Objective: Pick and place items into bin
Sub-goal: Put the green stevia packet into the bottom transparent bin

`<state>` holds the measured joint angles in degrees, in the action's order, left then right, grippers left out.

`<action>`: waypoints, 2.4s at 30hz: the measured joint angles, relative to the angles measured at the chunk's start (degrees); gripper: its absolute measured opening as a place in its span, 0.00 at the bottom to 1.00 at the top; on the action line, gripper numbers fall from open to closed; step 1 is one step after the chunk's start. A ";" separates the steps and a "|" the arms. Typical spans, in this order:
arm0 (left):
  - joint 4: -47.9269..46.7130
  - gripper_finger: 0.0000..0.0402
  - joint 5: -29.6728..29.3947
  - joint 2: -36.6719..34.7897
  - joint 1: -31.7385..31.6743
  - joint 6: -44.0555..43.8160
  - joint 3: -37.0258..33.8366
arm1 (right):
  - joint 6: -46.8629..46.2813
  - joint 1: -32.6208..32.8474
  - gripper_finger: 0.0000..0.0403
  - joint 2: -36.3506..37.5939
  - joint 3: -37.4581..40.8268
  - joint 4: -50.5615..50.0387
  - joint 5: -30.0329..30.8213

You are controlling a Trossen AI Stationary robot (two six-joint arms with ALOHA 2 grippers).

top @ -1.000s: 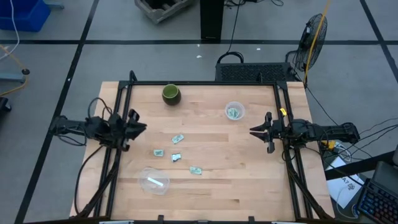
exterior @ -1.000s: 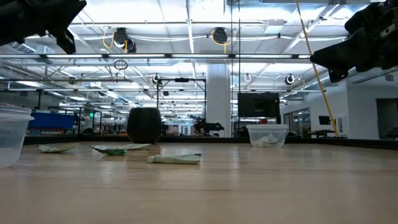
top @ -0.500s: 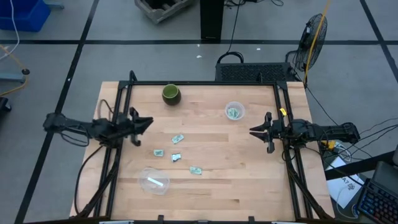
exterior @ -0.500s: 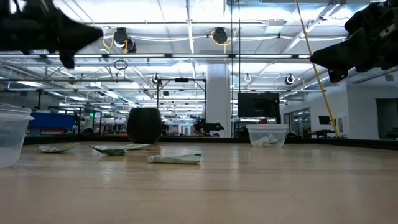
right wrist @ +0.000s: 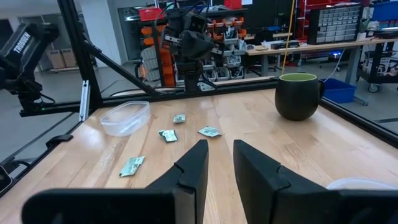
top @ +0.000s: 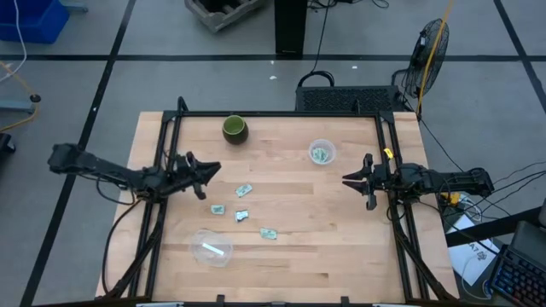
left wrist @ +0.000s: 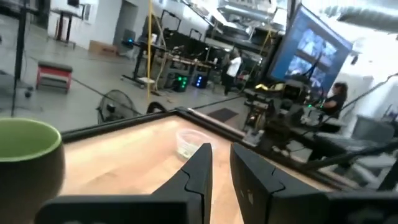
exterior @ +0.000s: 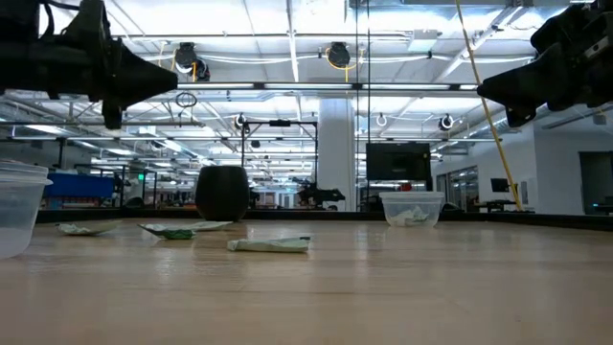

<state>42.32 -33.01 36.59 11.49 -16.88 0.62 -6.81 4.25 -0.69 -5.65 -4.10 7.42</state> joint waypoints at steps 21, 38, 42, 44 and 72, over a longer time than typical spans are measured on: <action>-16.51 0.39 3.67 39.79 -0.76 -2.35 25.08 | 0.00 -0.01 0.17 0.00 0.00 0.00 0.00; -41.56 0.54 11.95 55.40 -6.99 -8.84 37.64 | 0.00 -0.01 0.17 0.00 0.00 0.12 0.01; -42.23 0.54 12.35 55.31 -7.02 -10.28 37.75 | 0.01 -0.01 0.17 0.01 0.00 0.50 0.02; -42.46 0.54 12.48 55.33 -7.02 -10.32 37.75 | 0.00 -0.02 0.17 0.00 0.03 0.99 0.02; -42.38 0.33 14.59 59.45 -9.80 -13.03 37.64 | 0.00 -0.02 0.17 -0.22 0.13 3.89 0.04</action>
<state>-0.06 -18.43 96.04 1.68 -29.91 38.26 -6.81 4.23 -0.91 -5.52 -0.21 7.46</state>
